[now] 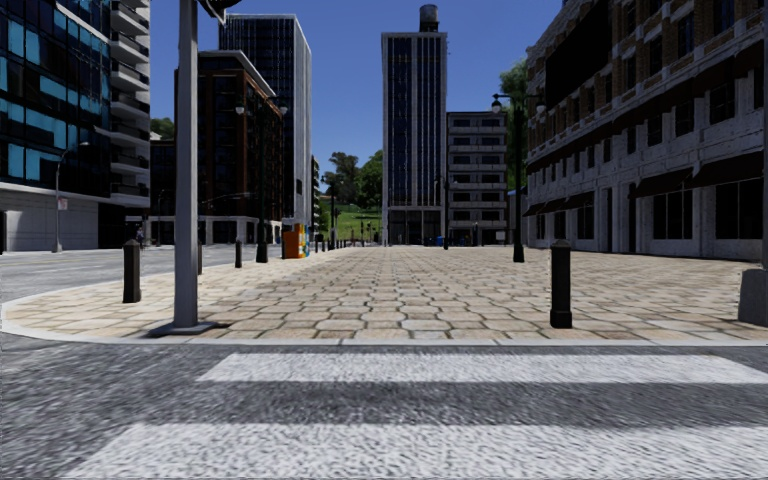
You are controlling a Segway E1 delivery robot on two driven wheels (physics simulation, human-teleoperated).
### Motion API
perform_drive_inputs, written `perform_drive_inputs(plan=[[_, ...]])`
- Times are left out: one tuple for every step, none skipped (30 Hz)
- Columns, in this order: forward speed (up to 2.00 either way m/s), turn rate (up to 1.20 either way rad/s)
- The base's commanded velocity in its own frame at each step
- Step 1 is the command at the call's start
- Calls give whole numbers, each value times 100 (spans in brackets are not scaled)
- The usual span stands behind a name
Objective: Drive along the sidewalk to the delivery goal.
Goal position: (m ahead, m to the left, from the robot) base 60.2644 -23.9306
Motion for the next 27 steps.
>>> perform_drive_inputs(plan=[[200,-22],[200,-22],[200,-22],[200,-22],[200,-22],[200,-22],[200,-22],[200,-22],[200,-22],[200,-22],[200,-22],[200,-22],[200,-22],[200,-22],[200,-22],[200,-22],[200,-22],[200,-22],[200,-22],[200,-22],[200,-16],[200,-1],[200,-1],[200,0],[200,0],[200,0],[200,0]])
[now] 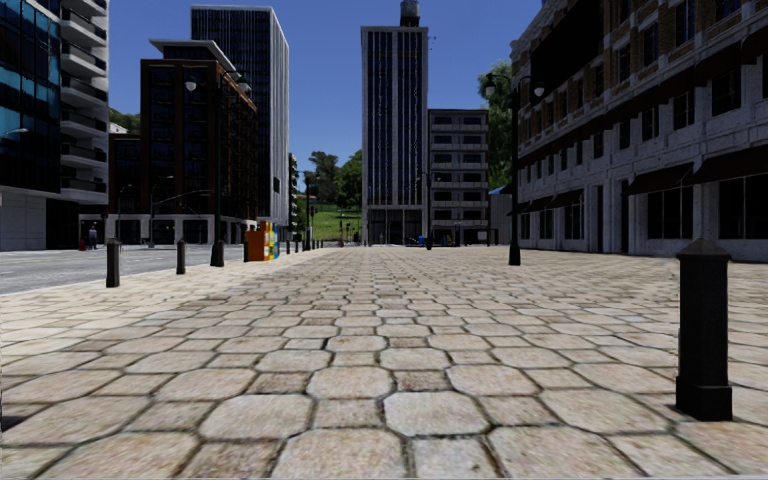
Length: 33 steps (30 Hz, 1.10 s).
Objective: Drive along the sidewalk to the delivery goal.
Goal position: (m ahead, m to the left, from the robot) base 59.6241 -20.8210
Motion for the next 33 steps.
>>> perform_drive_inputs(plan=[[200,0],[200,0],[200,0],[200,0],[200,0],[200,0],[200,0],[200,0],[200,0],[200,0],[200,0],[200,0],[200,0],[200,0],[200,0],[200,0],[200,0],[200,0],[200,0],[200,0],[200,0],[200,0],[200,0],[200,0],[200,0],[200,0],[200,0],[200,0],[200,0],[200,0],[200,0],[200,0],[200,0]])
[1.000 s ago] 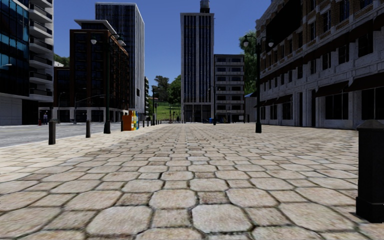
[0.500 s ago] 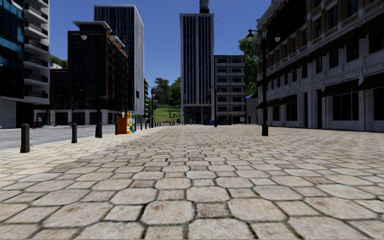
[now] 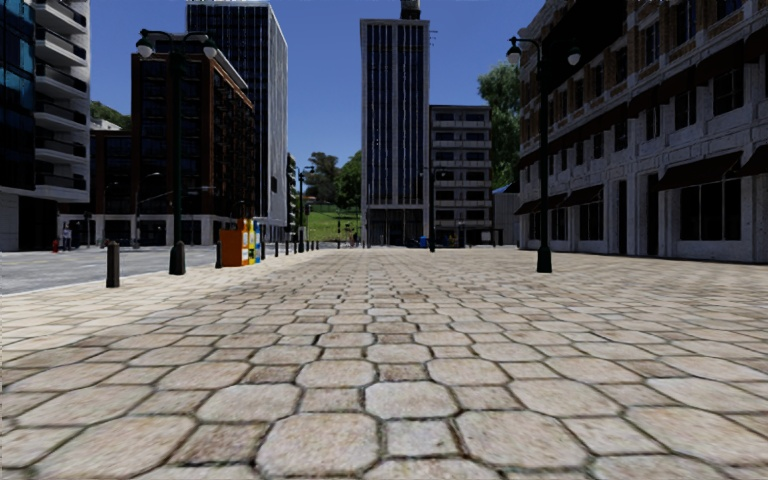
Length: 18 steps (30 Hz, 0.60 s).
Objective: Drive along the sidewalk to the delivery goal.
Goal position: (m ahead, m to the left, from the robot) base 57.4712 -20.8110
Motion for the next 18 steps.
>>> perform_drive_inputs(plan=[[200,0],[200,0],[200,0],[200,0],[200,0],[200,0],[200,0],[200,0],[200,0],[200,0],[200,0],[200,0],[200,0],[200,0],[200,0],[200,0],[200,0],[200,0]])
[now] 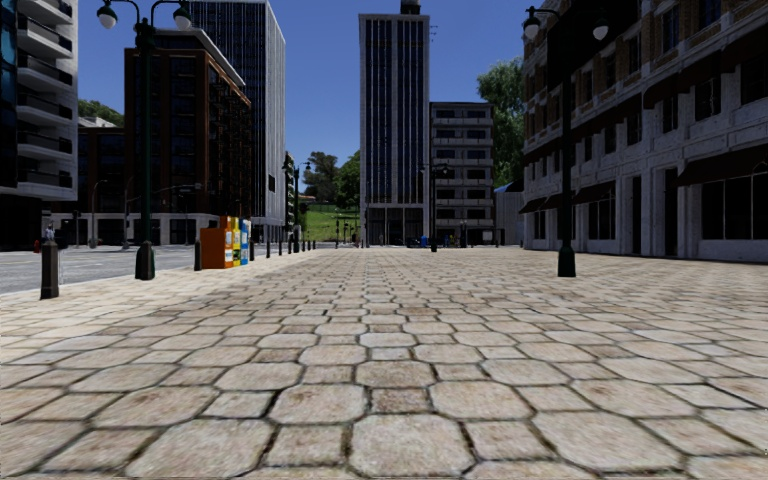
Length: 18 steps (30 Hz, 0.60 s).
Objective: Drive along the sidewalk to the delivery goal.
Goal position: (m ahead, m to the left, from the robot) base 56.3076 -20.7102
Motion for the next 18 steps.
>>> perform_drive_inputs(plan=[[200,0],[200,0],[200,0],[200,0],[200,0],[200,0],[200,0],[200,0],[200,0],[200,0],[200,0],[200,0],[200,0],[200,0],[200,0],[200,0],[200,0],[200,0]])
